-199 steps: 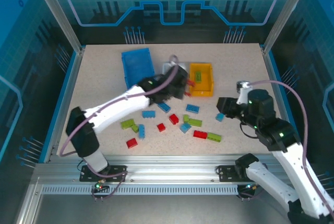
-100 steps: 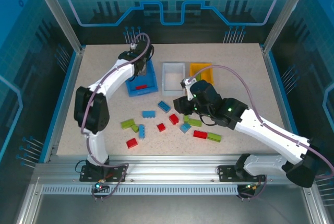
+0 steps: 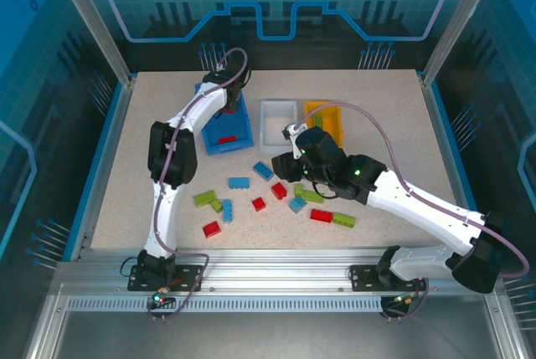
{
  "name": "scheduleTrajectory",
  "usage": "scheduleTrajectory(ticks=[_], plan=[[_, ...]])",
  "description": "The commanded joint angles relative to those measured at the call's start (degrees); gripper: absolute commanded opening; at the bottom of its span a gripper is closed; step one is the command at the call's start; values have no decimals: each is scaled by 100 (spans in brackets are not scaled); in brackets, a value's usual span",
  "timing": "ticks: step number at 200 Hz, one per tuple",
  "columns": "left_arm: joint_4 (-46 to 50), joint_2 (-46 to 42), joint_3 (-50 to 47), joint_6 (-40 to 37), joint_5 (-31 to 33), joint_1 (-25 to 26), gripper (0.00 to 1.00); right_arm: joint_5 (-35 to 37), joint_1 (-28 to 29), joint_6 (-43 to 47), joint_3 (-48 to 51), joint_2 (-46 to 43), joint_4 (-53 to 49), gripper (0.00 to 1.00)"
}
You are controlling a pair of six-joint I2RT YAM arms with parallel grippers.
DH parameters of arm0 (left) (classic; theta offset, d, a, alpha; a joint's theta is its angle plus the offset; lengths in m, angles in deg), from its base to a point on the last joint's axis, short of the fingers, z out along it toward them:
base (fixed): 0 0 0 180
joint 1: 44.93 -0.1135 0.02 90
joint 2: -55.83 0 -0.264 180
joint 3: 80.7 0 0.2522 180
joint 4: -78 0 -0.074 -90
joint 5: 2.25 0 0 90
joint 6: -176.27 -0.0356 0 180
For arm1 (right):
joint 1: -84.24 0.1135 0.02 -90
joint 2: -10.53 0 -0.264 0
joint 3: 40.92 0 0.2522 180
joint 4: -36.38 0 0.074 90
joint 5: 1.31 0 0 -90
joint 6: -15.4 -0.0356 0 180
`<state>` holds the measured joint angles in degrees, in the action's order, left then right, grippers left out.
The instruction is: Sort the legos into containers by color
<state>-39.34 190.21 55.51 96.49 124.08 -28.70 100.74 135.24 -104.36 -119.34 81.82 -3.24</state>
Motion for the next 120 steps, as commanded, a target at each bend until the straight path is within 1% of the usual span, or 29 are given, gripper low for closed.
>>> scheduleTrajectory(ticks=[1,27,42,51,64,84,100,120], plan=[[385,206,303,89,-122,-67,1,126,47,-66,-108,33,82,40],[400,72,227,179,-446,-67,16,113,15,-65,-55,32,69,40],[329,-119,84,232,-604,-67,26,134,-20,-74,-25,30,32,43],[313,-215,9,257,-645,-58,30,176,-37,-91,2,34,-24,44],[318,-382,-63,278,-701,-48,32,266,-63,-137,43,-2,-132,44],[295,-677,-193,321,-785,-37,33,388,-201,-291,202,-92,-352,44],[239,-1009,-370,388,-826,8,34,478,-460,-530,375,-171,-647,47],[81,-1676,-790,582,-893,113,39,565,-888,-966,502,-112,-1190,52]])
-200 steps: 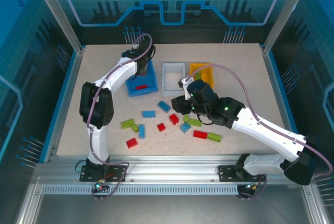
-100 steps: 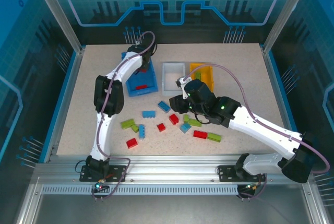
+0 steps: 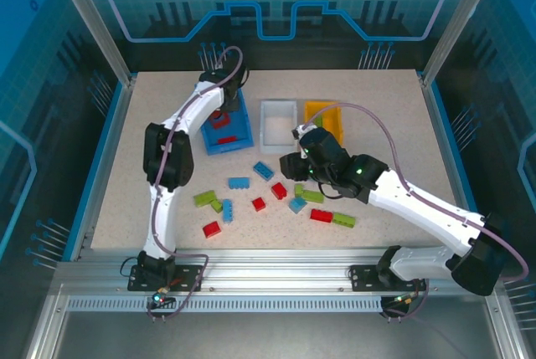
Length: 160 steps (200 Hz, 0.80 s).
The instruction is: Sort the legos into containers by color
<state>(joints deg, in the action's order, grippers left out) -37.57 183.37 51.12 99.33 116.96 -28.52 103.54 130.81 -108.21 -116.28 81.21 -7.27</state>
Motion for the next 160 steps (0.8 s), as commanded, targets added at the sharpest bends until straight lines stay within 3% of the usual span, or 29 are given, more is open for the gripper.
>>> scheduleTrajectory(ticks=[1,28,54,99,131,160], plan=[[-108,-1028,-383,313,-184,107,40,283,-472,-601,198,-44,-816,52],[-592,-2218,-1436,583,-375,433,47,229,-878,-1080,370,159,-1126,54],[-1323,-3609,-2750,790,-803,1039,51,246,-1006,-912,502,363,-1011,54],[-1965,-5179,-4487,1721,-1439,2424,54,119,-1147,807,585,773,-923,67],[-2835,-6113,-5655,2590,-1879,2955,58,173,-1195,1541,208,1627,-1125,71],[-3022,-6641,-6148,3013,-1765,3315,59,246,-1220,1938,-215,2377,-1186,74]])
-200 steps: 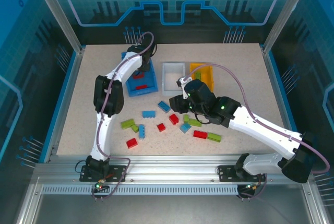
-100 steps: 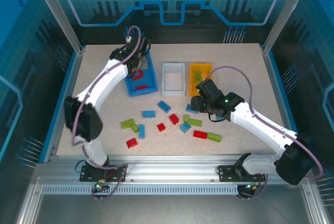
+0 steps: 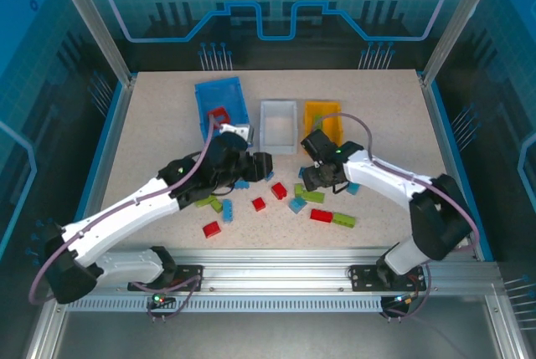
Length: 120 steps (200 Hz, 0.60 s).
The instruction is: Sort the legos into containers by color
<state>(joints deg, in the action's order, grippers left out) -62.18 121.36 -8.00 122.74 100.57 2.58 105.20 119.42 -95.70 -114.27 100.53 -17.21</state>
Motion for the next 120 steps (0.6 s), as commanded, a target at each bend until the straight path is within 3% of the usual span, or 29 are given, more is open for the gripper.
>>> scheduleTrajectory(ticks=[1,64,120], plan=[[-551,-456,-239,679,-124,205,59,85,-86,696,-432,469,-196,74],[-332,-639,-292,739,-122,242,58,-44,-376,1112,-1195,1706,-166,73],[-396,-508,-289,737,-175,277,58,-585,-511,1345,-1510,2193,35,63]])
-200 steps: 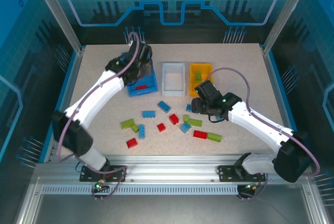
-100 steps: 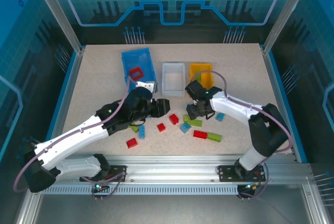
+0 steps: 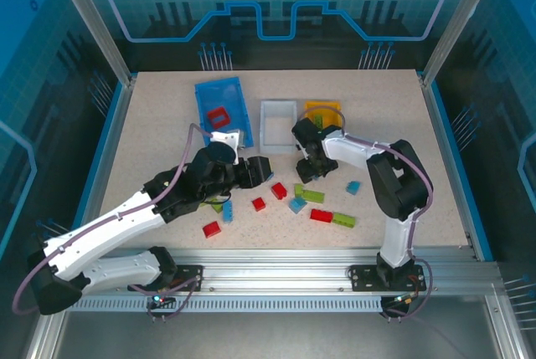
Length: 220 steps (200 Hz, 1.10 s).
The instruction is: Sort the legos into containers by color
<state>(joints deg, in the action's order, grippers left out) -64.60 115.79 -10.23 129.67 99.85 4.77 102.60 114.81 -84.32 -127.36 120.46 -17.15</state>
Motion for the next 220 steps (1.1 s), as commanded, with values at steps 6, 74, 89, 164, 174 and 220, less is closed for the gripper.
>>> scheduleTrajectory(ticks=[6,74,89,164,174,220], plan=[[-170,41,-84,53,-111,67,58,-343,-51,216,-200,230,50,60],[85,-210,-162,295,417,146,58,-323,226,-319,417,-1140,394,30],[402,-246,-124,426,864,155,58,-377,395,-747,231,-1316,387,29],[389,-125,-168,559,1192,163,58,-465,508,-2484,-2763,928,-357,28],[427,-146,-177,540,1215,172,58,-416,464,-2599,-3118,1211,-551,29],[527,-230,-270,506,1240,172,58,-436,415,-2677,-3779,1786,-787,42]])
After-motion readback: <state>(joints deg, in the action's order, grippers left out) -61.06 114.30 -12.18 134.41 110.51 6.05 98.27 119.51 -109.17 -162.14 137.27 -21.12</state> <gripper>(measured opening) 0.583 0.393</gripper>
